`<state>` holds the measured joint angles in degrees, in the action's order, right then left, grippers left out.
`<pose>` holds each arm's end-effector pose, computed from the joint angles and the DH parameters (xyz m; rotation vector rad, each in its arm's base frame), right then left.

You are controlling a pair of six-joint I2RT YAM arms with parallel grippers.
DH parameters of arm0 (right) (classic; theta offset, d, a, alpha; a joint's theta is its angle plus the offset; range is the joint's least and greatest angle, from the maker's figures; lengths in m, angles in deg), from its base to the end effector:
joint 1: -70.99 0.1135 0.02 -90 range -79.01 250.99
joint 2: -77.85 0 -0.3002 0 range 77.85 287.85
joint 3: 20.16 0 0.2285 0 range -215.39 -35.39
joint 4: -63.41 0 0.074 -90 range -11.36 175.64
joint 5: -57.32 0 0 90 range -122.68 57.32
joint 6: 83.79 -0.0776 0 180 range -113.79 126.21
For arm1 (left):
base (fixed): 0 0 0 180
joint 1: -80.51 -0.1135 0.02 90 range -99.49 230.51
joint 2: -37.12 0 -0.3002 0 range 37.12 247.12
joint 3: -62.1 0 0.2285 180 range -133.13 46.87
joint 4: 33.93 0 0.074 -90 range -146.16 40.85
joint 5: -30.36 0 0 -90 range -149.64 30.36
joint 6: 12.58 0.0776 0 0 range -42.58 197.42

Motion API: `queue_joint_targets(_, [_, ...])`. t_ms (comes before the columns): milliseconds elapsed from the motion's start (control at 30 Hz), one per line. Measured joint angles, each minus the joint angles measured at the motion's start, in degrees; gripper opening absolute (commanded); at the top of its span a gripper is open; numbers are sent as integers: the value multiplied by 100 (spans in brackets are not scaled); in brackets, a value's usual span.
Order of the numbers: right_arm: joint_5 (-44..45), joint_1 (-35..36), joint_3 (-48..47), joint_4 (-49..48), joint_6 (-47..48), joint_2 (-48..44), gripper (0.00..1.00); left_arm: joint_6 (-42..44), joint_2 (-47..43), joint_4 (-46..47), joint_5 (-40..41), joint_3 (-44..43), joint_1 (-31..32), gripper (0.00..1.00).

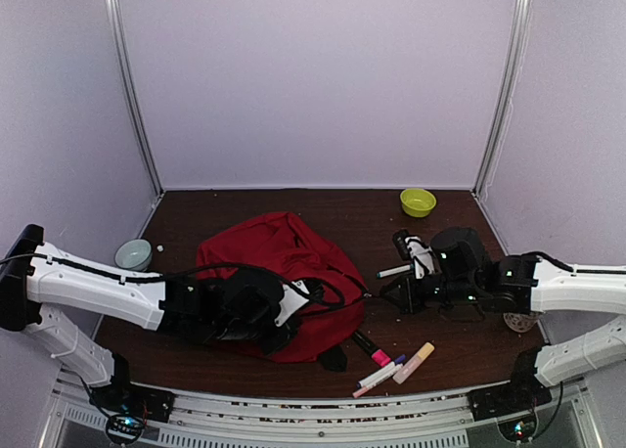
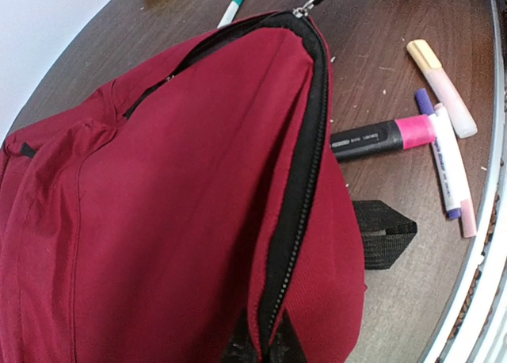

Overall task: Pack the student bag
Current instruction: Zip the student bag into the largest pocket of the bag, then hold the largest pocket of the student bag.

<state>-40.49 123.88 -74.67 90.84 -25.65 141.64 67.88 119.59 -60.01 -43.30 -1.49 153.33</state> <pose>0.1327 0.1929 0.2558 -0.5144 2.3247 0.9247 0.1100 -0.2820 0.2323 1.1108 2.0688 -0.3866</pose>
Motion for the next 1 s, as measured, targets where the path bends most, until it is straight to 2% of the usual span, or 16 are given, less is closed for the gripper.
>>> queue_joint_targets(200, [33, 9, 256, 166, -103, -472, 0, 267, 308, -33, -149, -363, 0, 0])
queue_joint_targets(400, [-26, 317, 426, 164, -247, -726, 0, 319, 188, -42, -160, -225, 7, 0])
queue_joint_targets(567, [-133, 658, 190, 146, -190, -343, 0, 208, -125, -74, -164, 63, 7, 0])
queue_joint_targets(800, [-138, 721, -503, 105, 13, 247, 0, -15, -474, -107, -103, 323, 7, 0])
queue_joint_targets(900, [-138, 721, -673, 59, 70, 411, 0, -116, -730, -170, -42, 533, 7, 15])
queue_joint_targets(933, [-138, 721, -702, 44, 74, 452, 0, -153, -809, -205, -33, 584, 4, 22])
queue_joint_targets(1000, [-142, 721, -750, -15, 81, 570, 0, -212, -960, -310, -39, 638, 4, 43])
